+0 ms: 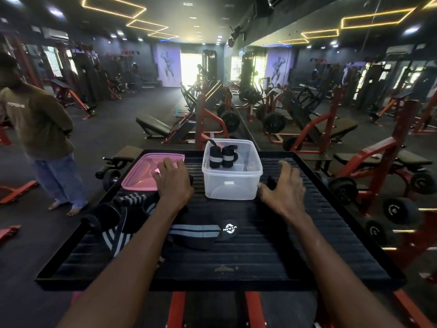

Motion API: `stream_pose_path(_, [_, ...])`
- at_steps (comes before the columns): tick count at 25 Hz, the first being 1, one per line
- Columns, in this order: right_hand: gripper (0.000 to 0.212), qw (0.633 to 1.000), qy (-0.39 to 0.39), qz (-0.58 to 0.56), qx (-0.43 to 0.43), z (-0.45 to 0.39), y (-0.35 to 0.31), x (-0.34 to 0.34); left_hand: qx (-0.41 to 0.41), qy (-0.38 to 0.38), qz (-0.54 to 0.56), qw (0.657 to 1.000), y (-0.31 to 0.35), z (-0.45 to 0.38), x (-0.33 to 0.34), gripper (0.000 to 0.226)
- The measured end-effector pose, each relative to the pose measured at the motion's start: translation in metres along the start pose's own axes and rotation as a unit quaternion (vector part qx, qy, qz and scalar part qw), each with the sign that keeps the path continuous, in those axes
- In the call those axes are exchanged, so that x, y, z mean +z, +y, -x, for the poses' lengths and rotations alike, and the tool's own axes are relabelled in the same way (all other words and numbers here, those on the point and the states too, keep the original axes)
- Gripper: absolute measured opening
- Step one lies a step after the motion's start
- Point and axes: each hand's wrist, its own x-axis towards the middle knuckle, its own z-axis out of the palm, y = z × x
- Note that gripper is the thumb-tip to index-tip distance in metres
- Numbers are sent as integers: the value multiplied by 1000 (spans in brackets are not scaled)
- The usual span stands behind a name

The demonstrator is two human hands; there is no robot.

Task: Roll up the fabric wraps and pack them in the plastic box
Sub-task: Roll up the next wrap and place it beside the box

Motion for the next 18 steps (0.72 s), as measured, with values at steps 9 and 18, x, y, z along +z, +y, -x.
stream_pose_path(9, [23, 959, -218, -139, -119, 8, -69, 48, 61, -75, 95, 991, 12, 1, -16, 24])
stream_pose_path(18, [7, 919, -163, -360, 3, -7, -65, 44, 53, -203, 338, 917, 38, -14, -32, 15])
